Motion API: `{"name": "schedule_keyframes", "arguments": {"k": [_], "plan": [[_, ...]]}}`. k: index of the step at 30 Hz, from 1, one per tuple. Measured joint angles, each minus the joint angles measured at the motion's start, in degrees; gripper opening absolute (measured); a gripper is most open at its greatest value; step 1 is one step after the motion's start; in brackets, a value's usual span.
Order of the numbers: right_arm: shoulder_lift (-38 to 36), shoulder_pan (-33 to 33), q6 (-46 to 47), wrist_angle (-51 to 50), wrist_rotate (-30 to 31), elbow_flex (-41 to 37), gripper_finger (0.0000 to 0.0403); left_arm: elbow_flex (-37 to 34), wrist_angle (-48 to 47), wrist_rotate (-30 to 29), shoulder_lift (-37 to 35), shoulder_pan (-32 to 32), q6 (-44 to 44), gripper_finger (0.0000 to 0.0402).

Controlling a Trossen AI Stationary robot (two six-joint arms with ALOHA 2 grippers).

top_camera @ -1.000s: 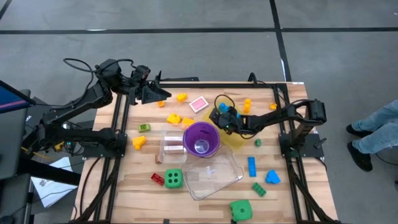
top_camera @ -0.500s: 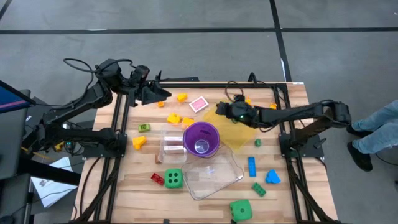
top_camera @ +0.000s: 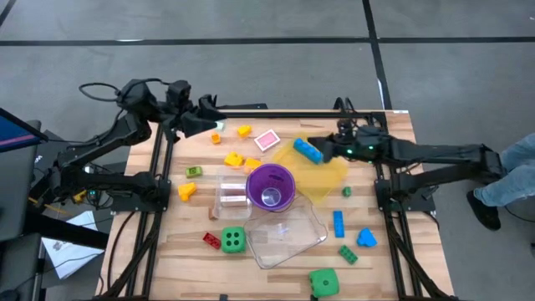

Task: Pick & Place Toys
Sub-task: Put the small blue game piece into the yellow bin

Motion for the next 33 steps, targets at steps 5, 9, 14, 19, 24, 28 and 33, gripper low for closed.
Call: {"name": "schedule_keyframes", "arguments": {"k": [5,9,14,19,24,28,33], "plan": [[-6.3,1.5,1.9,-8.5,-5.0,0.0,0.0000,0.0,5.7,-2.0,0.0,0.0,3.6,0.0205],[-10.0,3.2,4.9,-11.2,-5.8,0.0,0.0000,0.0,8.8,-4.0,0.0,0.0,6.1,0.0205],[-12.5,5.1,9.6,-13.6,-5.4,0.0,0.0000,0.0,11.9,-6.5,0.0,-0.1,9.2,0.0205],[-12.4,6.5,16.2,-18.0,-5.4,0.0,0.0000,0.0,15.5,-11.3,0.0,-1.4,12.3,0.0205],[-10.0,9.1,26.9,-30.2,-5.4,0.0,0.0000,0.0,21.0,-13.3,0.0,-2.9,12.3,0.0205],[-7.6,14.0,36.3,-38.6,-6.9,0.0,0.0000,0.0,23.8,-13.3,0.0,-4.8,12.3,0.0205],[-4.6,22.4,46.0,-41.5,-6.9,0.0,0.0000,0.0,24.6,-13.3,0.0,-6.1,12.2,0.0205]]}}
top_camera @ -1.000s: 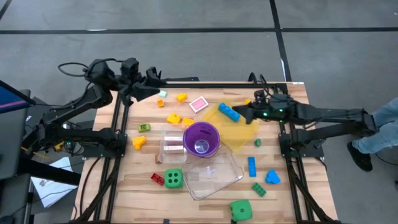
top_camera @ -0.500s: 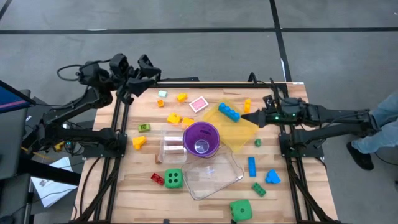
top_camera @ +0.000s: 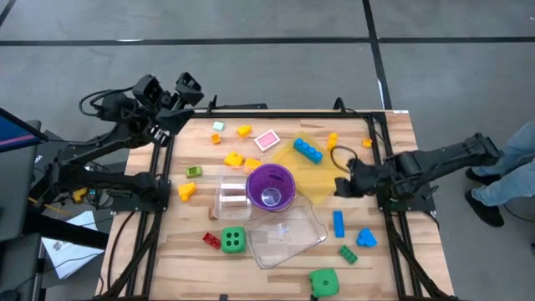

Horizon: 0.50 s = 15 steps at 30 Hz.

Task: Pick & Place Toys
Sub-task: Put the small blue game piece into the yellow bin

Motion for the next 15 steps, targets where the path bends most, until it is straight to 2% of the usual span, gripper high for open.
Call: {"name": "schedule_keyframes", "arguments": {"k": [9,15], "plan": [[6.2,12.4,19.1,-4.6,0.0,0.0,0.0000,0.0,0.0,0.0,0.0,0.0,0.3,0.0205],[11.3,17.6,32.4,-9.1,0.5,0.0,0.0000,0.0,0.1,-0.1,0.0,0.0,0.4,0.0205]]}}
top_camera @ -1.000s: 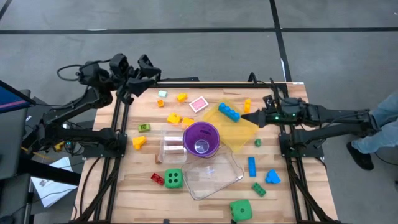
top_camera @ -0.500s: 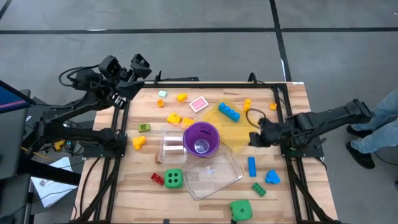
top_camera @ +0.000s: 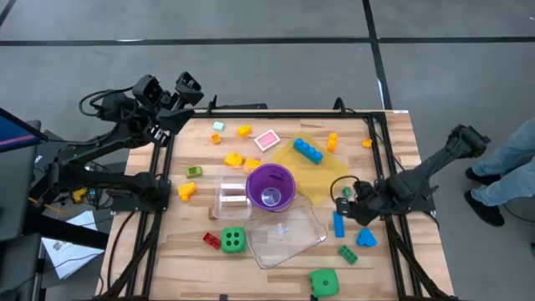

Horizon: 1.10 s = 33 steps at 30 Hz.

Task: Pick & Place Toys
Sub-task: Put the small blue game piece into the yellow bin

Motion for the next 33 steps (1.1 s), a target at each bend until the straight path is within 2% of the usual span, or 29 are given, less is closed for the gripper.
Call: {"name": "schedule_keyframes", "arguments": {"k": [2,6,11,16,19,23,33], "plan": [[2.0,0.8,2.7,-0.2,-0.1,0.0,0.0006,0.0,0.0,-0.2,0.0,0.0,0.0,0.0205],[4.7,0.7,1.2,2.1,-0.3,0.0,0.0040,0.0,0.2,-0.2,0.0,0.0,0.0,0.0205],[7.1,-1.2,-1.7,4.0,-0.2,0.0,0.0116,0.0,1.1,-0.2,0.0,0.0,0.0,0.0205],[10.0,-2.3,0.0,3.3,-0.5,0.0,0.0201,0.0,1.2,-0.2,0.0,0.0,-0.2,0.0205],[12.2,-2.5,0.5,3.5,-1.5,0.0,0.0237,0.0,1.6,-0.2,0.0,0.0,-0.3,0.0205],[15.9,-3.0,0.1,3.8,-3.5,0.0,0.0253,0.0,1.6,-0.2,0.0,0.0,-0.5,0.0205],[22.5,-3.0,0.0,7.3,-5.3,0.2,0.0255,0.0,3.8,-0.1,0.0,0.0,-2.0,0.0205]]}}
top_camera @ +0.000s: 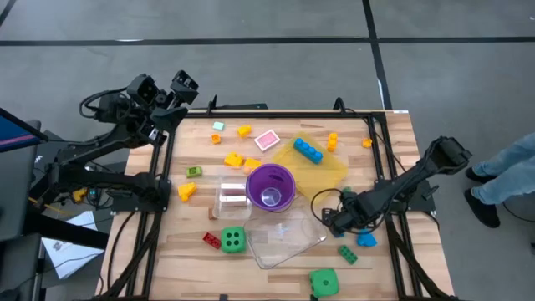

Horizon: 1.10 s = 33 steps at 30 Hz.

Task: Pick & Place Toys
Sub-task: Put the small blue game piece into the yellow bin

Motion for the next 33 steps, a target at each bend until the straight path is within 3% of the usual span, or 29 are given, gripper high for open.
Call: {"name": "schedule_keyframes", "arguments": {"k": [18,28,33], "plan": [[0.7,-0.7,-2.0,-0.2,-0.7,0.0,0.0255,0.0,0.4,-1.3,0.0,0.0,-0.1,0.0205],[-5.3,0.2,-0.1,-4.5,3.4,-0.3,0.0255,0.0,0.3,-1.6,0.0,0.0,-0.1,0.0205],[-2.8,0.1,-0.3,-4.7,3.3,-0.3,0.0255,0.0,0.3,-2.1,0.0,0.0,-0.1,0.0205]]}}
